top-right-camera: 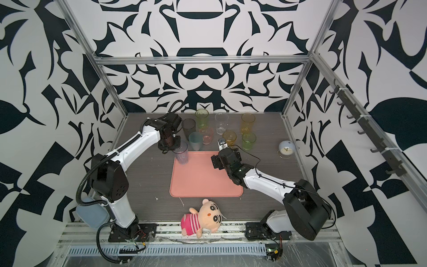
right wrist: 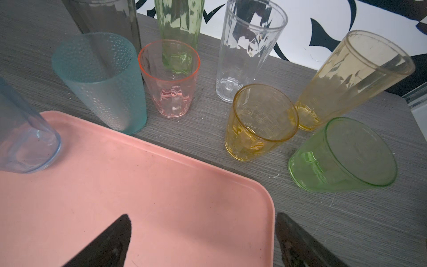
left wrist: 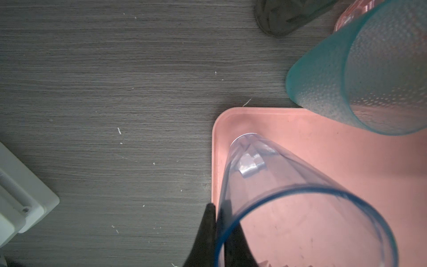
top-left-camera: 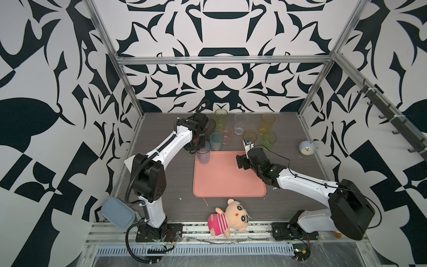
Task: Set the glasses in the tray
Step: 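Open the left gripper to release the blue glass on the tray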
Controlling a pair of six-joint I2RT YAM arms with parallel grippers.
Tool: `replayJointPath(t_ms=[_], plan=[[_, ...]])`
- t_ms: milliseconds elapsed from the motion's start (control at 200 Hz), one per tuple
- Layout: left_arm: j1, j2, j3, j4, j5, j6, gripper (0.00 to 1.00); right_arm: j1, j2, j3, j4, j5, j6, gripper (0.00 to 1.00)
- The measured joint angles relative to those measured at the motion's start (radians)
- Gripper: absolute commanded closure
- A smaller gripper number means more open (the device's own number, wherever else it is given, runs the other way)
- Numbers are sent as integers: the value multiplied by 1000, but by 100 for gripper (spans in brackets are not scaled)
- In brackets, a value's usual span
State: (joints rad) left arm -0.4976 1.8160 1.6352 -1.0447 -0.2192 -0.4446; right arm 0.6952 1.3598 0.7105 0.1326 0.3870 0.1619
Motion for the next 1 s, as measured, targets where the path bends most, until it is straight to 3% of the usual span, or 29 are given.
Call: replayJointPath(t_ms=[425, 680, 850, 1000], plan=[[0, 45, 16, -7, -11, -1, 100, 0, 0, 0, 0, 0, 0, 0], [0, 49, 26, -17, -13, -2, 90, 0, 0, 0, 0, 0, 0, 0], [0, 50, 43, -23, -11, -7, 74, 0, 0, -1, 1, 0, 0, 0], [0, 50, 61, -27, -8, -5, 68, 0, 0, -1, 2, 0, 0, 0]])
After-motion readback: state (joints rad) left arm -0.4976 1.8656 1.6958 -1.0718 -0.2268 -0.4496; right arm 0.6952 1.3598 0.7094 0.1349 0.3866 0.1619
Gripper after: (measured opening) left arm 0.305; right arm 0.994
